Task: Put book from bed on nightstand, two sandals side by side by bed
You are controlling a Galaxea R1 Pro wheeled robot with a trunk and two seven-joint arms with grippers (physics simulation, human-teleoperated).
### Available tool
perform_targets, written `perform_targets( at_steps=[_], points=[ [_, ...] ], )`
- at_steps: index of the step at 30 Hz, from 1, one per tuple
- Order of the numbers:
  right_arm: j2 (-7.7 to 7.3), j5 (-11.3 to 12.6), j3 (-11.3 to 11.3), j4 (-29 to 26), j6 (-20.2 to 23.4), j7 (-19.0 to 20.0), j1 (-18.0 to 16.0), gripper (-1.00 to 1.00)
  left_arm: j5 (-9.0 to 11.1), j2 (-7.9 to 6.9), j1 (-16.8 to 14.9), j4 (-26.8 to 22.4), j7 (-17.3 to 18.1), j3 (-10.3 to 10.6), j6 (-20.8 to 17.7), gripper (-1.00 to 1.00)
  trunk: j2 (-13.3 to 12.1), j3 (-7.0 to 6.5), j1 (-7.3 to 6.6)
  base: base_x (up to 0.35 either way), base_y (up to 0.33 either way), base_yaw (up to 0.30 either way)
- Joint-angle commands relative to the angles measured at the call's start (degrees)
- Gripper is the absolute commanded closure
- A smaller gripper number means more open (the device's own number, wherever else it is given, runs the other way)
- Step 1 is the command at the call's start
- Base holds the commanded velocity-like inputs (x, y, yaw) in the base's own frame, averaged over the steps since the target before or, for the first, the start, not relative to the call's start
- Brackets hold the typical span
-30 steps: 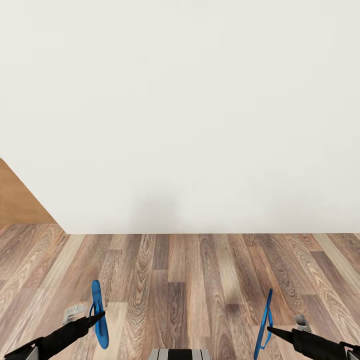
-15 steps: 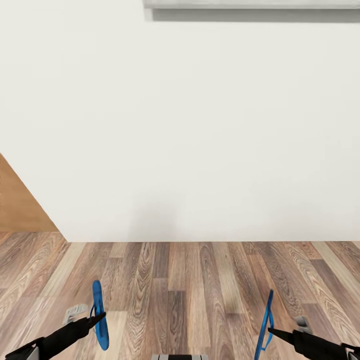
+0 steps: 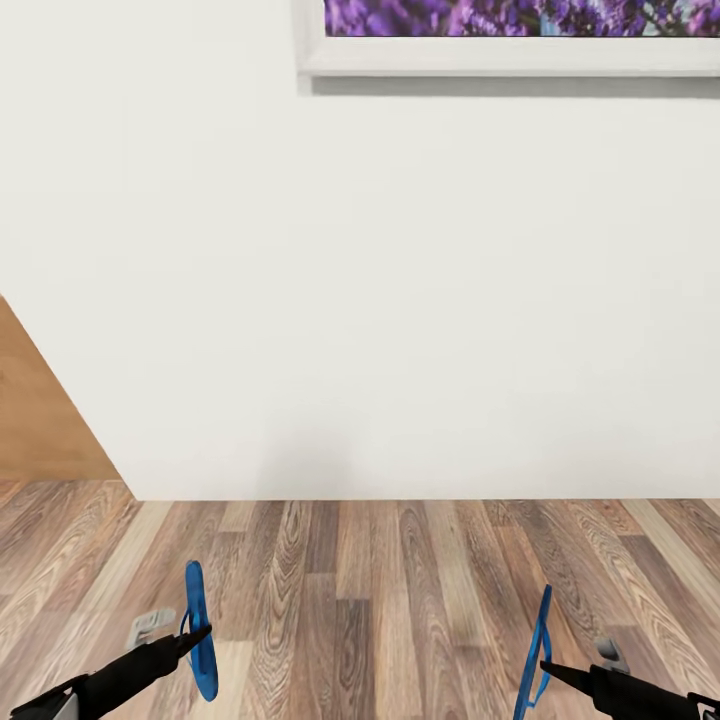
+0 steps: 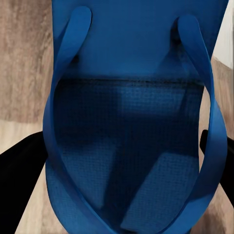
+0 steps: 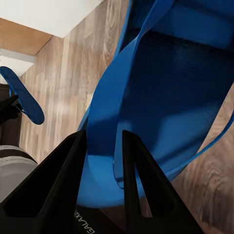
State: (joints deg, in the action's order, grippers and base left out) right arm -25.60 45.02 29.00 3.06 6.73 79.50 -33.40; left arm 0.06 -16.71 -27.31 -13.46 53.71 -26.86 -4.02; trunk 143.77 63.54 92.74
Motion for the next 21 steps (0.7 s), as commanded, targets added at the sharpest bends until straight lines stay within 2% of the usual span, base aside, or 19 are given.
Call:
perform_targets(
  at_steps=[1,21],
  points=[
    [0.02,0.59,0.53,0.15,0.70,0.39,-0.07,1.00,-0.02,0.01,-0.03,0.01,0.25,-0.21,-0.42,1.00,0.00,-0.18,-0.03,0.000,0.000,0.000],
    [0.02,0.59,0.53,0.19,0.66,0.39,-0.07,1.00,-0.06,0.09,-0.03,0.01,0.07,-0.12,-0.41,1.00,-0.26,-4.61,-0.55,0.000,0.000,0.000]
  ],
)
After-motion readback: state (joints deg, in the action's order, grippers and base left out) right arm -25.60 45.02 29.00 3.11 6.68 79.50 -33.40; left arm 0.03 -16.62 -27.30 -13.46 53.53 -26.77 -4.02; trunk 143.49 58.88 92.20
